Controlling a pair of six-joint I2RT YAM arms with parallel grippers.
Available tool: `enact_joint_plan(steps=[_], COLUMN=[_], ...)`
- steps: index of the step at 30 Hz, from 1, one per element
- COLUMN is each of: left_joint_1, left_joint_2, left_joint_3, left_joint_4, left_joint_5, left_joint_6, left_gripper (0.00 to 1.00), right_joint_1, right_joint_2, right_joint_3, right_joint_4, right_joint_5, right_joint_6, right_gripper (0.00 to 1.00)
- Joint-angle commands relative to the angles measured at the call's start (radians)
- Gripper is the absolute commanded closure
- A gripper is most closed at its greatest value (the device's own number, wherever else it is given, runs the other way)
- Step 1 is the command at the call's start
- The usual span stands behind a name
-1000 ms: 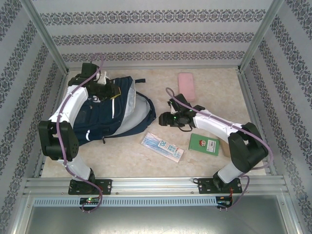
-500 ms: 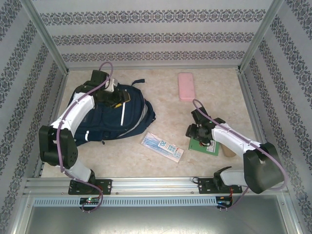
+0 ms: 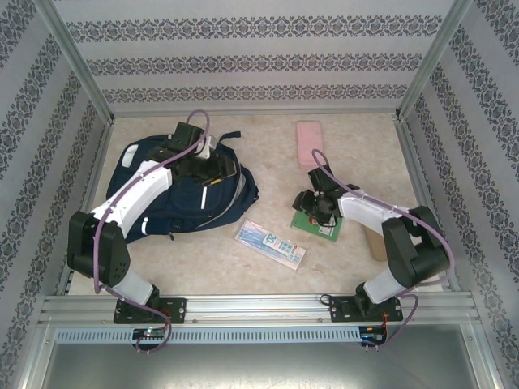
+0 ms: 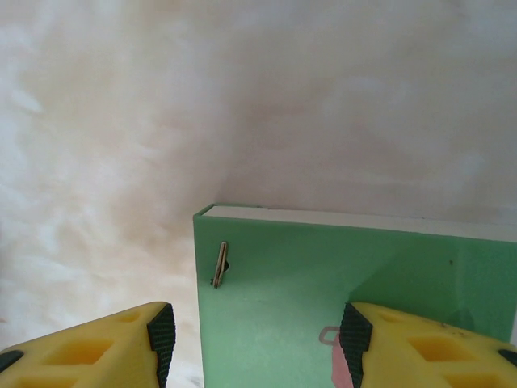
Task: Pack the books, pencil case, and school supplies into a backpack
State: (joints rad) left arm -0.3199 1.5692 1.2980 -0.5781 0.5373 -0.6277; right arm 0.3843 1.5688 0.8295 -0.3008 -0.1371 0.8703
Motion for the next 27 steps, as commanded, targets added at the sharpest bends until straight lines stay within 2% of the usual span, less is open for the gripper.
enact_joint_plan(steps=[1,5,9,20,27], left_joint_1=[-0.052,-0.117,-0.177,-0.306,-0.33], left_joint_2=[0.013,0.074,0.143,0.427,0.556], left_joint_3=[-0.026,-0.013,-0.009,0.22,0.317], left_joint_4=[0.093,0.141,0.238,0.159,0.107], left_joint_5=[-0.013,-0.033,-0.038,-0.041,-0.028], left_joint_6=[-0.066,-0.099,-0.144,-0.045,0.002], left_gripper=[0.5,0.5,0.5,0.5,0.5], right_joint_1=[0.009,0.006,-0.016,-0.124,-0.145], right_joint_2=[0.11,0.175,0.123,-0.123,-0.113], right_joint_3=[0.078,0.195,0.201,-0.043,-0.127], right_joint_4=[0.042,-0.004,-0.061,-0.158,-0.086], right_joint_5=[-0.07,-0.079,-0.044,0.033,-0.005], right_joint_6=[0.01,-0.027,-0.067,-0.101,-0.09], right_gripper=[0.39,0.39,0.37,0.38,0.39])
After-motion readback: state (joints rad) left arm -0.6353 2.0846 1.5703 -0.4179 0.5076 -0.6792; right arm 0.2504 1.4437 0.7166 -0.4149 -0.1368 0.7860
